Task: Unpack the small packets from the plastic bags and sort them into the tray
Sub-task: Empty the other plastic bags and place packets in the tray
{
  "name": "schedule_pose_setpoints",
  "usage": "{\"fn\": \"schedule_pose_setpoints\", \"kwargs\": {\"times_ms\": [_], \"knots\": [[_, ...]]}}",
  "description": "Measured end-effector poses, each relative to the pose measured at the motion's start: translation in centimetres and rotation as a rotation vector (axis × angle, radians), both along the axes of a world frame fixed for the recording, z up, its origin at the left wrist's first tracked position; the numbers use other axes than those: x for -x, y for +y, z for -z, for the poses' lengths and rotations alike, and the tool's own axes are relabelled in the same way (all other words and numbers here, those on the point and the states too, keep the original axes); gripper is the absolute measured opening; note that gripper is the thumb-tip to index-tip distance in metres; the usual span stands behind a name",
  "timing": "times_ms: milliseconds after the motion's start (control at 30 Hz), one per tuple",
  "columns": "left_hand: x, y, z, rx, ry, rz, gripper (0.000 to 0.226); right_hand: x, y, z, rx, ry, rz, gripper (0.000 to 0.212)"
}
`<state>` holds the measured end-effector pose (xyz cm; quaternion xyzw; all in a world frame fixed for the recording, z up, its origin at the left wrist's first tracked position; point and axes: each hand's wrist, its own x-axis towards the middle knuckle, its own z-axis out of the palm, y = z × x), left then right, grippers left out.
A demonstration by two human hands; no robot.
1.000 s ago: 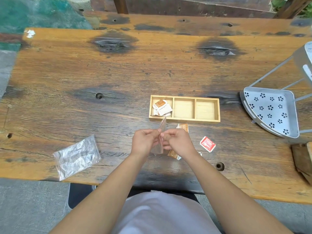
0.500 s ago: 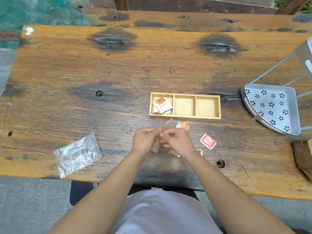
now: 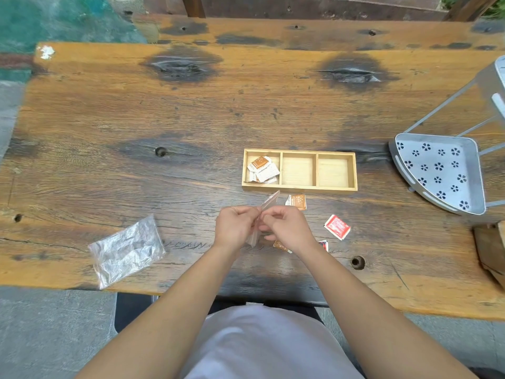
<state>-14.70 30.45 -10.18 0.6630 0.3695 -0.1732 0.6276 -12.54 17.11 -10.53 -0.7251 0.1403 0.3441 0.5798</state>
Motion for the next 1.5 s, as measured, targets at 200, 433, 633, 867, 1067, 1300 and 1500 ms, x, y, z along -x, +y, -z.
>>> {"fn": "schedule_pose_setpoints", "kwargs": {"times_ms": [200, 433, 633, 867, 1067, 1300, 1500], "knots": [[0.2, -0.2, -0.1, -0.064, -0.035, 0.053, 0.026, 0.1, -0.2, 0.1, -0.024, 0.019, -0.004, 0.022], [0.4, -0.2, 0.5, -0.08, -0.074, 0.157, 0.029, 0.1, -0.8, 0.0, 0.003, 0.047, 0.041, 0.015], [0.5, -0.5, 0.6, -0.064, -0.075, 0.154, 0.019, -0.3, -0.5, -0.5, 0.048, 0.083, 0.14, 0.029], [0.5, -1.1, 0.6, -0.19, -0.089, 0.244, 0.016, -0.8, -0.5, -0.8, 0.275, -0.041, 0.008, 0.021], [0.2, -0.7, 0.4, -0.098, -0.042, 0.122, 0.012, -1.0, -0.7, 0.0, 0.245, -0.053, -0.104, 0.026], [0.1, -0.5, 0.5, -0.032, -0.004, 0.125, 0.017, -0.9, -0.7, 0.6, 0.238, -0.048, -0.036, 0.021], [0.4, -0.7, 0.4, 0.048, 0.03, 0.059, 0.02, -0.3, -0.1, 0.8, 0.355, -0.147, -0.143, 0.033]]}}
